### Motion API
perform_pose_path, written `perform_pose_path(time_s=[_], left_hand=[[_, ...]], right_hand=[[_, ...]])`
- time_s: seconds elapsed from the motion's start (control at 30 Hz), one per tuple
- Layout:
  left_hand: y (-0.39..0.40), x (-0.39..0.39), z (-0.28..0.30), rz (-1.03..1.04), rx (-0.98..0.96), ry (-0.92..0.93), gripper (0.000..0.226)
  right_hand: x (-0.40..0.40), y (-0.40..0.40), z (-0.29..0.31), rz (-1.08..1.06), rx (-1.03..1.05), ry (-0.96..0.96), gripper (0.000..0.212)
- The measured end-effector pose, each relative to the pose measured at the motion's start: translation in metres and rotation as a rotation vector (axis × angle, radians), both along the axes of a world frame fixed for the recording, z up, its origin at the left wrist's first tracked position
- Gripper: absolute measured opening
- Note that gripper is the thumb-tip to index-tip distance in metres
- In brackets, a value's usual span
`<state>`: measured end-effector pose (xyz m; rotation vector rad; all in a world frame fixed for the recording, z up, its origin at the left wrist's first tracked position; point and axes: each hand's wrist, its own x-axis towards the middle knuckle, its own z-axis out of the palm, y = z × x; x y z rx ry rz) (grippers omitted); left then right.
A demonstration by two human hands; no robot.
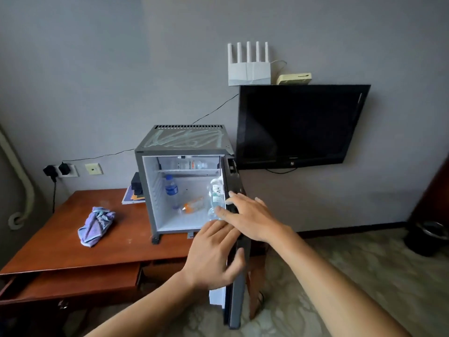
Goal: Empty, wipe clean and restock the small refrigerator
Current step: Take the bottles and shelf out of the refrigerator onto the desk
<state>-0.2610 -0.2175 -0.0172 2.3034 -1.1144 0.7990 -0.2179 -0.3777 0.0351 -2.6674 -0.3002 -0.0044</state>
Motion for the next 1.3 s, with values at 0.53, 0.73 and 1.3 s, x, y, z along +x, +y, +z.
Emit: perform_pose_path(time_s=[0.53, 0.73, 1.3], left_hand=[[-0.052, 0.057, -0.031, 0.117, 0.331, -0.040, 0.050], [-0.073, 0.093, -0.032, 0.219, 0.431, 0.114, 0.068], [-0.103, 0.148, -0.027, 0.213, 0.652, -0.009, 0.092]], right_hand=[[-0.013, -0.081, -0.020, -0.241, -0.488, -0.080, 0.078], [-0.010, -0.097, -0.021, -0.233, -0.542, -0.141, 0.087], [0.005, -0.142, -0.025, -0.214, -0.497, -0.213, 0.083]])
